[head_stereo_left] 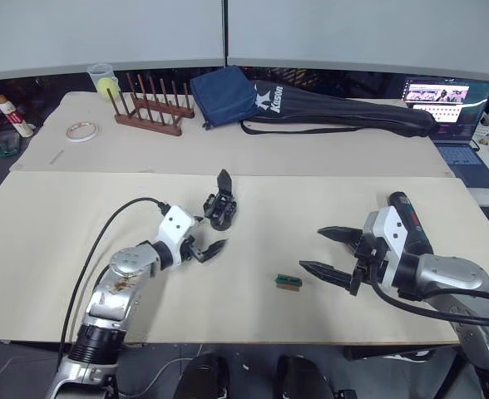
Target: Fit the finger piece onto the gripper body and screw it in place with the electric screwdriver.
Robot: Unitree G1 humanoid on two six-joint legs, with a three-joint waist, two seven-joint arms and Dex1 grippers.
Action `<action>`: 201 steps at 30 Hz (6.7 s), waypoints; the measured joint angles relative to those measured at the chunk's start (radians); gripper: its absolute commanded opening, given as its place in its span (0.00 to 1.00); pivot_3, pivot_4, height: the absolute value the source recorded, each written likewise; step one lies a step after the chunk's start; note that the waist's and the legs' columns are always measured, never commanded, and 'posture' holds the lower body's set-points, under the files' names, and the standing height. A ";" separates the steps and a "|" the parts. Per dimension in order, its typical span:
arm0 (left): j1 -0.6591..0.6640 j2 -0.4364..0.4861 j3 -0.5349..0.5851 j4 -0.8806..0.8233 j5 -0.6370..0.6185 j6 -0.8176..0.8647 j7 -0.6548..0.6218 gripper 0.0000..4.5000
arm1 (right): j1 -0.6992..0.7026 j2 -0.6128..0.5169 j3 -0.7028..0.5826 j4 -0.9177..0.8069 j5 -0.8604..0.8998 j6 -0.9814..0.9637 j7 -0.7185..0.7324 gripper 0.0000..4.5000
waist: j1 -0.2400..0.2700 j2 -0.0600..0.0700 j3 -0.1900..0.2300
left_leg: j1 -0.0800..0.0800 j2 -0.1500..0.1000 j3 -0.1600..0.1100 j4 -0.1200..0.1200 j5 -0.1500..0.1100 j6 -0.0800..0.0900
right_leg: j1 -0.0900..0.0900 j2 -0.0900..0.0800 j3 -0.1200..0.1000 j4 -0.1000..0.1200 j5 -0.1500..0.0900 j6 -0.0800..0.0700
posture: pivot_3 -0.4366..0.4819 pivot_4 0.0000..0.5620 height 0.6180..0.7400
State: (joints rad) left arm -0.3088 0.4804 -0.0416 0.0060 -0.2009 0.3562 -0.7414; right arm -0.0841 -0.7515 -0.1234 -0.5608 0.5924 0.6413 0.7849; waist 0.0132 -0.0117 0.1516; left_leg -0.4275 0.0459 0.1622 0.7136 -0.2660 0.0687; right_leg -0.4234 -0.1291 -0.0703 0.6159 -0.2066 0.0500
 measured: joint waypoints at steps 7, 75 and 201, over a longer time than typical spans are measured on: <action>-0.195 0.038 0.018 0.343 -0.056 -0.198 -0.285 0.99 | -0.019 0.000 0.000 0.000 0.000 0.000 -0.001 1.00 | 0.001 0.000 0.000 | 0.000 -0.001 0.001 0.000 0.000 0.000 | 0.000 0.000 0.000 0.000 0.000 0.000 | 0.48 0.27 1.00; -0.168 -0.072 -0.165 0.101 0.026 -0.028 -0.150 0.99 | 0.022 0.007 0.001 -0.017 -0.023 -0.022 -0.026 1.00 | 0.000 0.000 0.000 | -0.001 0.000 0.000 0.002 0.000 0.001 | 0.000 0.000 0.001 -0.001 0.001 0.001 | 0.48 0.27 1.00; -0.504 -0.349 0.267 -0.187 -0.802 0.619 0.590 0.82 | -0.650 0.199 0.156 0.196 -0.323 0.067 -0.028 0.25 | -0.016 0.002 0.003 | 0.004 -0.001 0.001 -0.001 0.005 -0.008 | -0.001 0.004 0.002 0.010 -0.004 -0.003 | 0.48 0.27 1.00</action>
State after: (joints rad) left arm -0.8127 0.1312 0.2257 -0.1810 -1.0025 0.9752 -0.1517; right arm -0.7346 -0.5522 0.0321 -0.3646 0.2695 0.7080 0.7568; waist -0.0030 -0.0095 0.1542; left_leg -0.4239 0.0445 0.1633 0.7126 -0.2605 0.0604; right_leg -0.4240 -0.1254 -0.0687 0.6256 -0.2107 0.0466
